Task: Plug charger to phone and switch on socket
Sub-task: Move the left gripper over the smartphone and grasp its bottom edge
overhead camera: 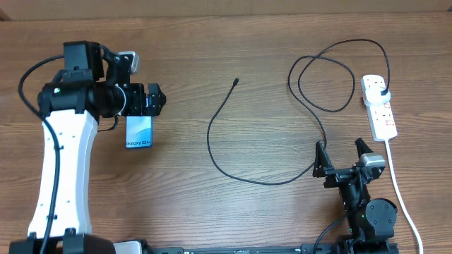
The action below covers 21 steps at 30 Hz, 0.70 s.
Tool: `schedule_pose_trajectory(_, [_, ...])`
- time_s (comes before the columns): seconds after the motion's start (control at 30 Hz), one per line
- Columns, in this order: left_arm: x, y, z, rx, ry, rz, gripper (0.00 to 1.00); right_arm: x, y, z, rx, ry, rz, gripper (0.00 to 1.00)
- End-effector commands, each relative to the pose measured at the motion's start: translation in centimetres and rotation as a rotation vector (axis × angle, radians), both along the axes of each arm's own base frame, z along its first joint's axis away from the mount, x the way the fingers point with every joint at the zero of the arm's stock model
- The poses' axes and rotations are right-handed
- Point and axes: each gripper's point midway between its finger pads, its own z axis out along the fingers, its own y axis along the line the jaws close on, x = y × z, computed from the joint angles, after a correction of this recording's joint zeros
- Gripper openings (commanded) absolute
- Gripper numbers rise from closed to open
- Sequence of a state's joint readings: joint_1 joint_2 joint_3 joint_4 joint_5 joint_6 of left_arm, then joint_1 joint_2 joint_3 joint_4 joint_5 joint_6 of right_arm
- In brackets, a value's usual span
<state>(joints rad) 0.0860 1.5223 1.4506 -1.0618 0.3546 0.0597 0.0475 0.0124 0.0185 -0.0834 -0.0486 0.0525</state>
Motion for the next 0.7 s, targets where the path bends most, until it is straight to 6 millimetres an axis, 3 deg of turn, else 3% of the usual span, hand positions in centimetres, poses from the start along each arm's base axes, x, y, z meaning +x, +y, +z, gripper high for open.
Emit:
schedule_pose_trajectory(0.0, [1.2,2.3,-1.7,0.127,0.029,0.015,1.0,0.0,0.0,-0.2,0.002,-0.002,0.002,1.0])
schedule_pose_trajectory(0.13, [1.7,5.2,-5.7,0.27,0.143,0.068,1.0,0.0,0.0,-0.2,0.002,-0.002,0.002,1.0])
schedule_pose_trajectory(0.4, [2.5,5.3,-11.7,0.272,0.28,0.041,1.0,0.0,0.0,-0.2,0.002,-0.002,0.002,1.0])
schedule_pose_trajectory(0.67, [3.2,5.8,-15.9,0.294,0.347,0.017,1.0,0.0,0.0,-0.2,0.002,-0.002,0.002,1.0])
